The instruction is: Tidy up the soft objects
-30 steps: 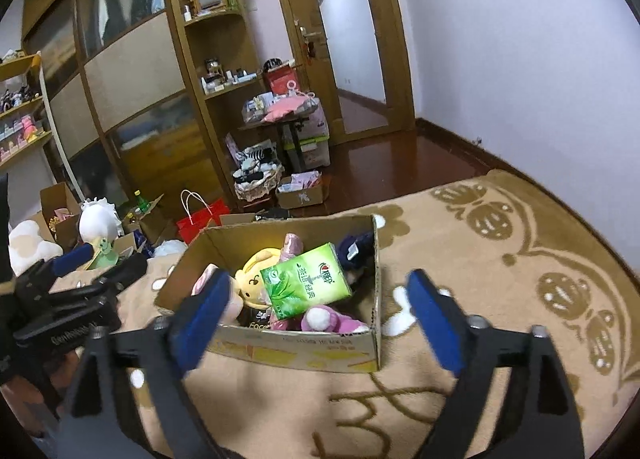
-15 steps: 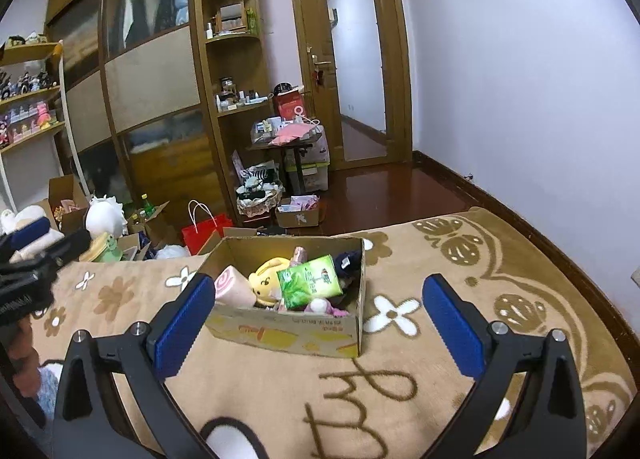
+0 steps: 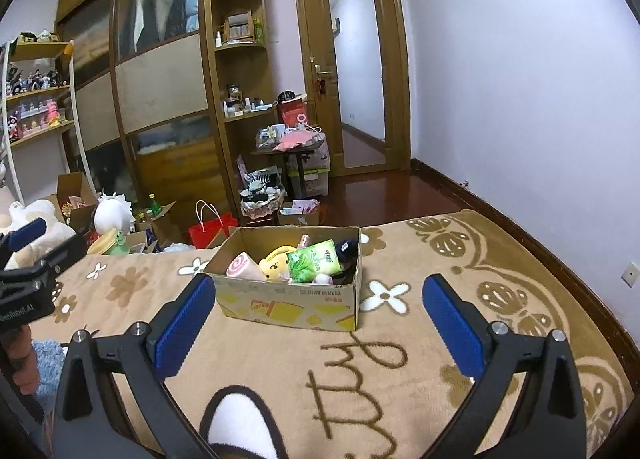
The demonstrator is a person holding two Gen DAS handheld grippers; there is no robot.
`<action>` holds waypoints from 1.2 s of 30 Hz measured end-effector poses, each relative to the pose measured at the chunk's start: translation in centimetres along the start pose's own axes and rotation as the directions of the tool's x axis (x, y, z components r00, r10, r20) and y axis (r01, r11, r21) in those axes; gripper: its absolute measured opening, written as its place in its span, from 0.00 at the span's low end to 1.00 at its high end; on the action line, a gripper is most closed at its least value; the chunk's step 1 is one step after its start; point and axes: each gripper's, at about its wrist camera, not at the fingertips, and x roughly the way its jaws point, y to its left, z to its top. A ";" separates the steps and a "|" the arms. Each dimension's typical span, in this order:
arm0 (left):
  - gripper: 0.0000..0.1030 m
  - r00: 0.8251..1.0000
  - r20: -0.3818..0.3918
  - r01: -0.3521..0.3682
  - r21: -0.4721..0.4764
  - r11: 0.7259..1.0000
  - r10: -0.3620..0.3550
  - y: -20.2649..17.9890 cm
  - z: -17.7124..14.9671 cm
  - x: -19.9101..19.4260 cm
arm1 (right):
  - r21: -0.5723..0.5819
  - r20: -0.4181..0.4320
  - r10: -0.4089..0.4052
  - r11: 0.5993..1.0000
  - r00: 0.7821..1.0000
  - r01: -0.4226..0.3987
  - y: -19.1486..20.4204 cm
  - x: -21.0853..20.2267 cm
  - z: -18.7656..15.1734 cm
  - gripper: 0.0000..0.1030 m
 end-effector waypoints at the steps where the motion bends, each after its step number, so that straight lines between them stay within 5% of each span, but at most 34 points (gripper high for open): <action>1: 1.00 1.000 -0.001 0.003 0.002 1.000 -0.003 -0.1 -0.2 -0.2 | 0.002 0.000 0.000 1.000 1.000 0.000 -0.1 -0.2 -0.1 1.00; 36: 1.00 0.997 -0.072 -0.030 0.028 0.999 0.032 -0.4 -3.0 3.2 | 0.015 -0.010 -0.043 0.999 0.999 0.043 -0.8 0.0 -1.9 1.00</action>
